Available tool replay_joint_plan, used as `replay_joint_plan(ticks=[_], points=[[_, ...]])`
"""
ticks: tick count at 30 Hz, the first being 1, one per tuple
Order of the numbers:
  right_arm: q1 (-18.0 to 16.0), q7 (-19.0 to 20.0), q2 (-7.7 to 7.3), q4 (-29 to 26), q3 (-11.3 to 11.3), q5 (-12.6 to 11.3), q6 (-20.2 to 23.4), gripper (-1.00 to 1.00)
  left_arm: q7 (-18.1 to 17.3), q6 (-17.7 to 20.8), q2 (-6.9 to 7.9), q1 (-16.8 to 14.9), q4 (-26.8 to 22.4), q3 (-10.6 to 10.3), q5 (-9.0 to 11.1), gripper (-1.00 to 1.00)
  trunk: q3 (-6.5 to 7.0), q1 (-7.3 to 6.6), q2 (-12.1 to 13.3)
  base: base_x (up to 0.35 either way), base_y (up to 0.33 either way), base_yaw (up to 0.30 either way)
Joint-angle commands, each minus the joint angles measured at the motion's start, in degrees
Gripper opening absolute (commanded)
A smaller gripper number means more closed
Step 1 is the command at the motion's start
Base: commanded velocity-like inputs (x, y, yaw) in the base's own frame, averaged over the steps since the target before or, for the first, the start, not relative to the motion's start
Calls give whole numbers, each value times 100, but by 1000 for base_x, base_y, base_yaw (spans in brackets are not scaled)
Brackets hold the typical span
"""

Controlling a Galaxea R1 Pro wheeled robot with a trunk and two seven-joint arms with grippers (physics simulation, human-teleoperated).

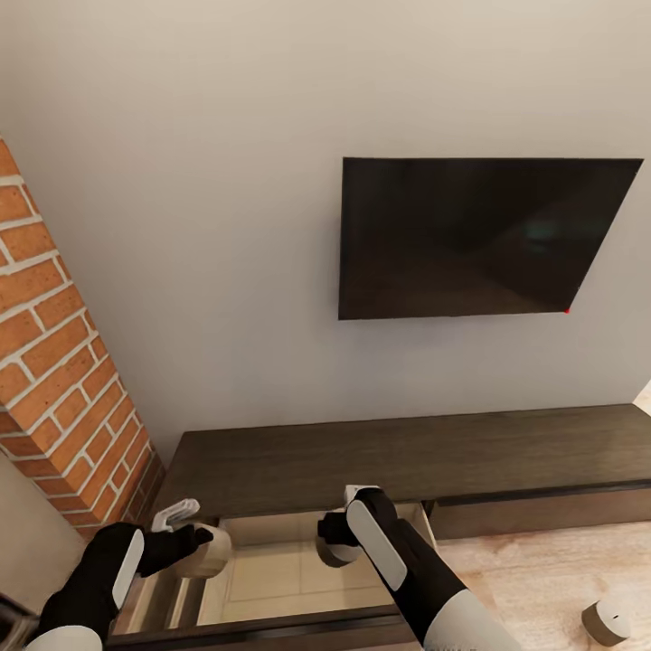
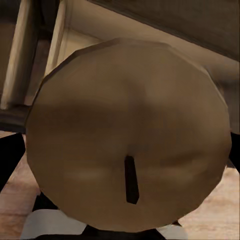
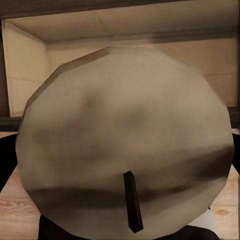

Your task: Place each of the two pumpkins and all three candles from the living room inside a cabinet in the living room (use any cabinet), then make sure every cabinet is closed, and position the cauldron so it is next to a table in the living room.

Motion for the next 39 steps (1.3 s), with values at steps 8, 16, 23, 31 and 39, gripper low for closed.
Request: replay_joint_plan(ticks=[8,16,23,31,39], points=[[-51,129,0,177,550,35,-459,-100,802,-502,-373,-1,22,-2,14,-100,-144,176,-323,0,0,0],[-119,144,0,360,770,39,-666,-100,1140,-775,-547,-1,40,-36,9,-100,-288,352,-644,0,0,0],[-125,148,0,345,792,38,-661,-100,1172,-864,-813,-1,66,-414,-3,-100,-413,506,-925,0,0,0],[-125,151,0,344,786,31,-656,-100,1170,-876,-858,-1,70,-473,-11,-100,-529,681,-1246,0,0,-106],[-125,153,0,344,789,29,-655,-100,1170,-879,-848,-1,70,-484,-11,-100,-663,857,-1566,0,0,-36]])
